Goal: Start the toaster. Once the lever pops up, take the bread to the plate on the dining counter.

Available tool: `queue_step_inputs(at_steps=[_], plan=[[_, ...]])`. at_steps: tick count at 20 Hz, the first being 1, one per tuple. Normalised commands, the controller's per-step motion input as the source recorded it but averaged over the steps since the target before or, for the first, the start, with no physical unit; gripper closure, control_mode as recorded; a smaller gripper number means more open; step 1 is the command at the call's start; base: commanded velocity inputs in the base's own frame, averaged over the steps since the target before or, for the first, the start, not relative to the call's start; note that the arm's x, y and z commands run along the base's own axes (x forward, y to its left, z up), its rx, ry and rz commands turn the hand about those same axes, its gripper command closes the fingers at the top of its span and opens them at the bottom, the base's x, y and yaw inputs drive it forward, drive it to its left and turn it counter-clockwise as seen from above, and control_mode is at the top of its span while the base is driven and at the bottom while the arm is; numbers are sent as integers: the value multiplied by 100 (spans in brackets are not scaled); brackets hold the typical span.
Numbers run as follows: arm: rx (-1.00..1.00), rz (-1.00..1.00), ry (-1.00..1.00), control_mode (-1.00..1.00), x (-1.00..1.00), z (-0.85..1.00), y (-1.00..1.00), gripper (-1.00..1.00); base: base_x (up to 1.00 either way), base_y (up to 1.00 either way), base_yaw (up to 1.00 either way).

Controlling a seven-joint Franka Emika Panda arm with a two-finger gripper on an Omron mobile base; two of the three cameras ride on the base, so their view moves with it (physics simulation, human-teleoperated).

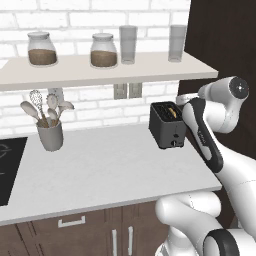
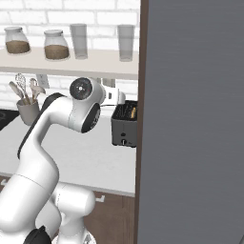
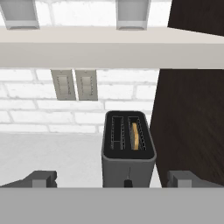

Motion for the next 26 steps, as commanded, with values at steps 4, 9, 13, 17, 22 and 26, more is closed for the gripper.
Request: queue_step_inputs(at_steps=[4, 9, 13, 17, 22, 26], plan=[[0, 0, 0, -100, 0, 0, 0, -100, 0, 0, 0], [0, 0, 0, -100, 0, 0, 0, -100, 0, 0, 0], [0, 0, 0, -100, 0, 0, 0, -100, 0, 0, 0], [0, 0, 0, -100, 0, 0, 0, -100, 0, 0, 0], [0, 0, 0, -100, 0, 0, 0, -100, 0, 0, 0], [0, 0, 0, -100, 0, 0, 0, -100, 0, 0, 0]])
